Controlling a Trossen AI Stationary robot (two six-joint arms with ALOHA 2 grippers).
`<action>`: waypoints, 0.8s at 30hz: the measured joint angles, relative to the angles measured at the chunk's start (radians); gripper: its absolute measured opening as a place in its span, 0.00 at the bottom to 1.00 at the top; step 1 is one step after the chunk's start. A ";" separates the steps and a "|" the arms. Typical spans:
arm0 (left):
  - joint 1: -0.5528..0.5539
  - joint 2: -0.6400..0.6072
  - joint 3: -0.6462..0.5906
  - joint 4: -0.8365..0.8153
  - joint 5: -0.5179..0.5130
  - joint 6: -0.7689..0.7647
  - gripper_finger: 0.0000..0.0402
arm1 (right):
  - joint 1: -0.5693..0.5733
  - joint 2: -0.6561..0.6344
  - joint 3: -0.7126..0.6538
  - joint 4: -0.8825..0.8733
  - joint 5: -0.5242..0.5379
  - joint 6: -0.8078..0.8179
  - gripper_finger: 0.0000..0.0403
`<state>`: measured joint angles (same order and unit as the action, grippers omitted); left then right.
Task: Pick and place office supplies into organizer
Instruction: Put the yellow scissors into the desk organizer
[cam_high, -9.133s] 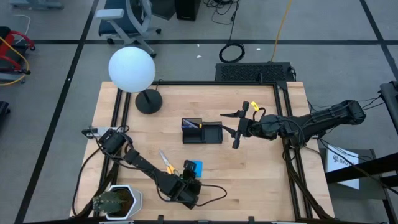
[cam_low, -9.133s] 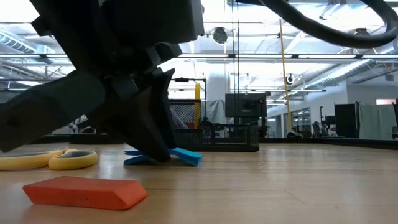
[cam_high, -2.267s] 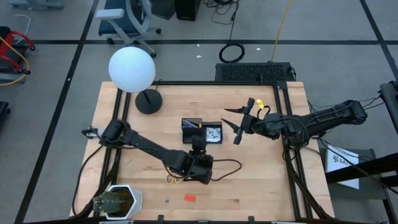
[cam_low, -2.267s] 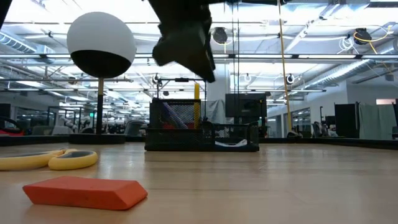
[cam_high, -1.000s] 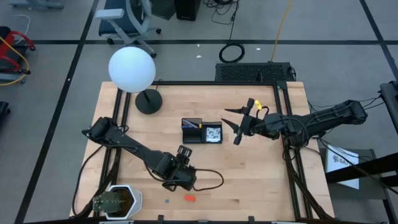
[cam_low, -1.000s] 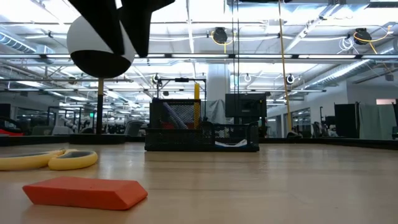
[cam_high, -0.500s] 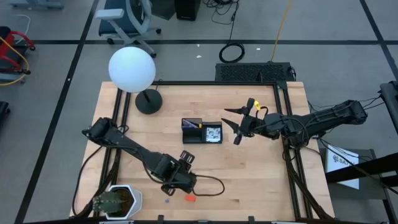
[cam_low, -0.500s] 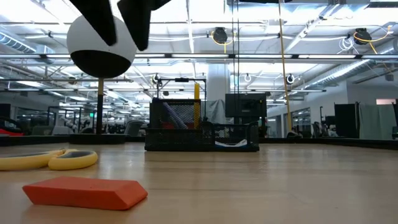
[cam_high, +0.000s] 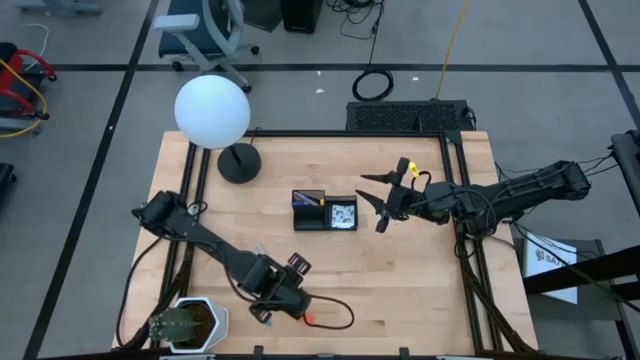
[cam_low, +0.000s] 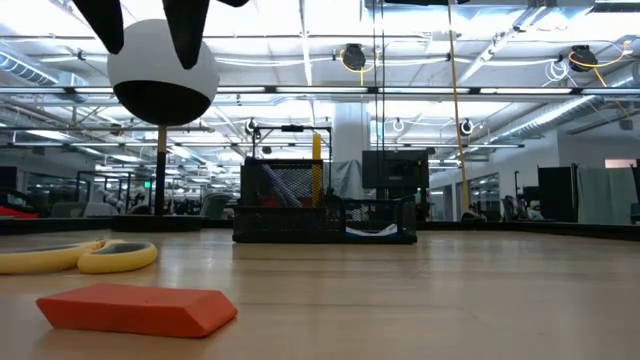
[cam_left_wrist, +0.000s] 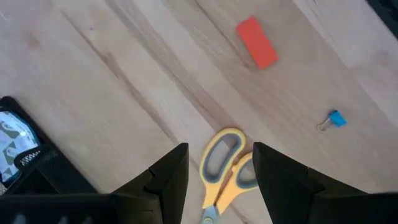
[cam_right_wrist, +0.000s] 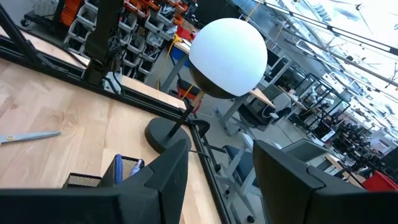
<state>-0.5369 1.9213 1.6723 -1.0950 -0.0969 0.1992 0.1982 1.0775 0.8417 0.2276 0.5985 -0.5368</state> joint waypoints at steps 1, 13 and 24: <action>0.002 0.000 -0.002 0.000 0.000 0.009 0.46 | 0.000 0.000 0.000 0.000 0.000 0.000 0.42; 0.051 0.000 -0.150 0.095 0.053 0.070 0.46 | 0.000 0.000 0.000 0.000 0.000 0.000 0.42; 0.103 0.000 -0.275 0.164 0.055 0.091 0.46 | 0.000 0.000 0.000 0.000 0.000 0.000 0.42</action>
<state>-0.4336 1.9217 1.3969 -0.9305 -0.0421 0.2897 0.1982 1.0775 0.8417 0.2279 0.5980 -0.5365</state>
